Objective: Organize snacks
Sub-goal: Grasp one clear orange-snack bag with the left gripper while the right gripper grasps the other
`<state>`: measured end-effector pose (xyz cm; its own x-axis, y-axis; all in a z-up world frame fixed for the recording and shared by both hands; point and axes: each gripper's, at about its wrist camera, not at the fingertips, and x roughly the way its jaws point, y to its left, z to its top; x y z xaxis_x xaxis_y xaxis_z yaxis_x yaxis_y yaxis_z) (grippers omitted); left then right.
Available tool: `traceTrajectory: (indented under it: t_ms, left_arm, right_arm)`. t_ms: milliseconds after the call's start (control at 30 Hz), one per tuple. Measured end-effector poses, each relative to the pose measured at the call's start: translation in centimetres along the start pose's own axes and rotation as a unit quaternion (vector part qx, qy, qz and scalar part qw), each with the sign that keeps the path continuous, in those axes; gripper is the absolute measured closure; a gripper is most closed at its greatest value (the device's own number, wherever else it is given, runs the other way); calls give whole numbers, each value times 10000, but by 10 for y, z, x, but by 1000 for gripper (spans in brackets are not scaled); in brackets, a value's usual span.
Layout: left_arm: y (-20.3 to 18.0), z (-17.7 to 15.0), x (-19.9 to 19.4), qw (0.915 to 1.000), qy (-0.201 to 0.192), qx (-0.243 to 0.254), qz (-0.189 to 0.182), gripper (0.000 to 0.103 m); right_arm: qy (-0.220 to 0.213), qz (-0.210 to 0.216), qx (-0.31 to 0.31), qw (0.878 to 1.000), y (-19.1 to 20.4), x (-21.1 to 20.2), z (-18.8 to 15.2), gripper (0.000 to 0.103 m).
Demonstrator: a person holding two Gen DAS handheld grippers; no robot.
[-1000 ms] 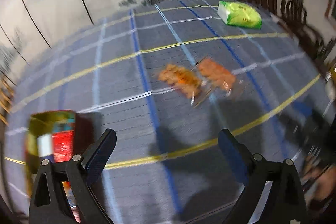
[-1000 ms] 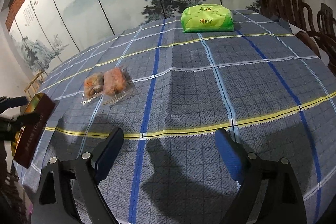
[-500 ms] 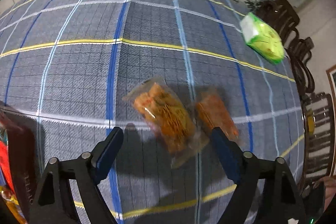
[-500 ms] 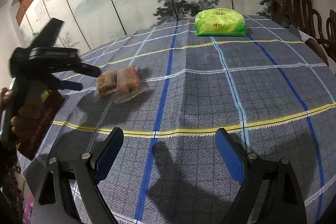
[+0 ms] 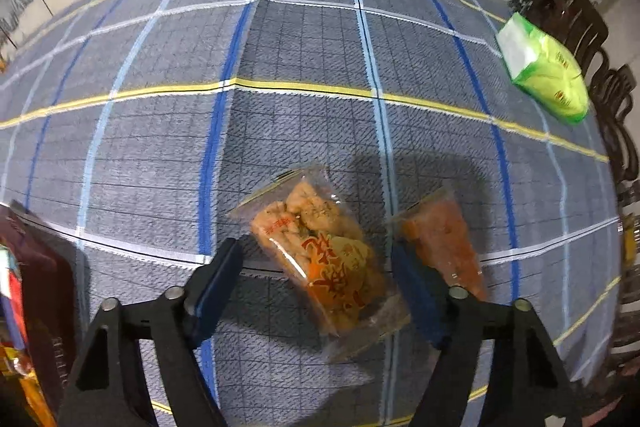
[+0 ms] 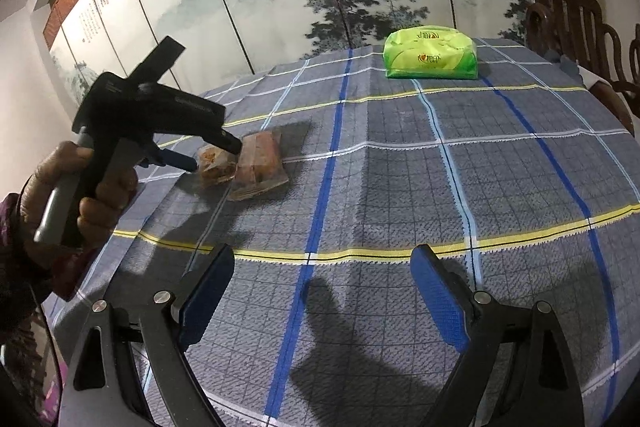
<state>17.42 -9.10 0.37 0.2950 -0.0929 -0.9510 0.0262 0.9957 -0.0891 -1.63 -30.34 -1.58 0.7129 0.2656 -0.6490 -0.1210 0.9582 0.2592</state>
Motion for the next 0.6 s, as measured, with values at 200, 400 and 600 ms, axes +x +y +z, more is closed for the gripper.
traceTrajectory:
  t_ms: [200,400,600]
  left_arm:
    - [15,-23,-14,9998,-94,21,-162,70]
    - [31,-82,-41,9976,-355,305,-511,70]
    - [39,-116,-77,9948,-691,473,-580,69]
  right_arm:
    - [-29,22,30,10000,-1,-1,1,11]
    - [135,99,-128,9998,3,5,8,11]
    - [217,363,-706,9966,34,38,47,11]
